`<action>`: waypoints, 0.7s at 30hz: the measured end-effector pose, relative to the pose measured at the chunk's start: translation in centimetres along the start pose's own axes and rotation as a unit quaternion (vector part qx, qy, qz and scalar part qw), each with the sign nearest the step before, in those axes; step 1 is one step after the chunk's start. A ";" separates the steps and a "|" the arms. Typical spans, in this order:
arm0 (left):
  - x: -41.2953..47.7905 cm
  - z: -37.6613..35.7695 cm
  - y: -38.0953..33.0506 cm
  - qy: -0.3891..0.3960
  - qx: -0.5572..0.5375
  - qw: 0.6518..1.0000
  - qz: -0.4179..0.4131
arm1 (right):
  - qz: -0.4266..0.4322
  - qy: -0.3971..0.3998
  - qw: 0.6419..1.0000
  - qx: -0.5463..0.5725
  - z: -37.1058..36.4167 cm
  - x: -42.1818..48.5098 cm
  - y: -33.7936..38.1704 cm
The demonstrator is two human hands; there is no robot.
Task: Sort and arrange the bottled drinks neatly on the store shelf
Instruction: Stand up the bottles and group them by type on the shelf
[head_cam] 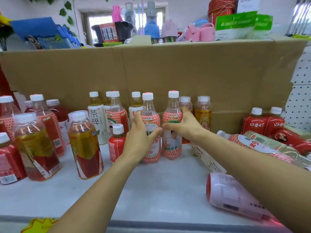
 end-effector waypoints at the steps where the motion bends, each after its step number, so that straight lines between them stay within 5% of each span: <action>1: 0.2 -0.1 0.0 0.000 0.003 1.000 0.002 | -0.003 0.006 1.000 -0.005 -0.1 0.1 -0.1; 9: -2.9 -0.5 -1.1 0.000 -0.056 0.996 0.068 | -0.029 0.068 0.996 -0.045 4.7 -1.2 -0.6; 14: -6.7 -1.3 -5.5 -0.034 0.016 0.998 -0.051 | -0.012 0.016 0.985 -0.173 12.9 -3.7 -2.8; 16: -6.4 -2.8 -7.1 0.047 -0.008 0.998 -0.047 | -0.032 0.015 0.971 -0.235 15.3 -4.4 -4.1; 21: -3.0 -8.8 -9.9 0.239 -0.024 0.961 0.136 | -0.071 0.089 0.929 -0.353 16.7 -5.6 -6.5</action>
Point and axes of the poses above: each hand's wrist, its own x-axis towards the middle knuckle, its own z-axis out of the back of the hand, y = z × x, the point moved 2 cm from there along x, towards the middle knuckle, and after that the axes turned 1 degree about -x, right-handed, at the moved point
